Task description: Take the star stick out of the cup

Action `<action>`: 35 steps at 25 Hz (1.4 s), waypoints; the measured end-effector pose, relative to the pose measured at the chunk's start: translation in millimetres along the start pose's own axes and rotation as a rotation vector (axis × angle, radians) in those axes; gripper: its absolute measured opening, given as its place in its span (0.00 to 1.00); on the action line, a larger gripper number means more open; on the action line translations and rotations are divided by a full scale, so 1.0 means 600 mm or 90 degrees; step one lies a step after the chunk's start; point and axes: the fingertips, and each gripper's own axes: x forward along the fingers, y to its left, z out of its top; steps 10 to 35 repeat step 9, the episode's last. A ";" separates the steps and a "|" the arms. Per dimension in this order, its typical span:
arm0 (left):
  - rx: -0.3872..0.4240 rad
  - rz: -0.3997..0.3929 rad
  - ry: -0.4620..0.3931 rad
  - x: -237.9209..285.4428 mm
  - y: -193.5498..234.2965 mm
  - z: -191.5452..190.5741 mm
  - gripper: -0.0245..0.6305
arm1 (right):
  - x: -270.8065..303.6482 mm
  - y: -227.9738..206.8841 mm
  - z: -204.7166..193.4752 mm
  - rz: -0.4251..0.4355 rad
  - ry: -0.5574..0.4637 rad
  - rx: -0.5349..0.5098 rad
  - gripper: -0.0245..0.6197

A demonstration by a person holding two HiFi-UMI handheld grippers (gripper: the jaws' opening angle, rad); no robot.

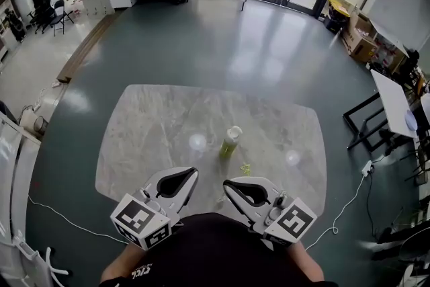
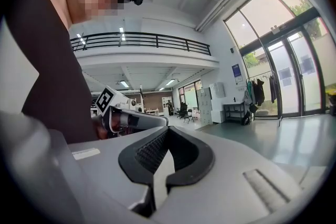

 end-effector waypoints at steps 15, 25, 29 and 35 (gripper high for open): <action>0.001 -0.011 0.005 -0.007 -0.010 -0.010 0.04 | -0.005 0.010 -0.006 -0.007 0.002 0.005 0.06; 0.001 -0.011 0.005 -0.007 -0.010 -0.010 0.04 | -0.005 0.010 -0.006 -0.007 0.002 0.005 0.06; 0.001 -0.011 0.005 -0.007 -0.010 -0.010 0.04 | -0.005 0.010 -0.006 -0.007 0.002 0.005 0.06; 0.001 -0.011 0.005 -0.007 -0.010 -0.010 0.04 | -0.005 0.010 -0.006 -0.007 0.002 0.005 0.06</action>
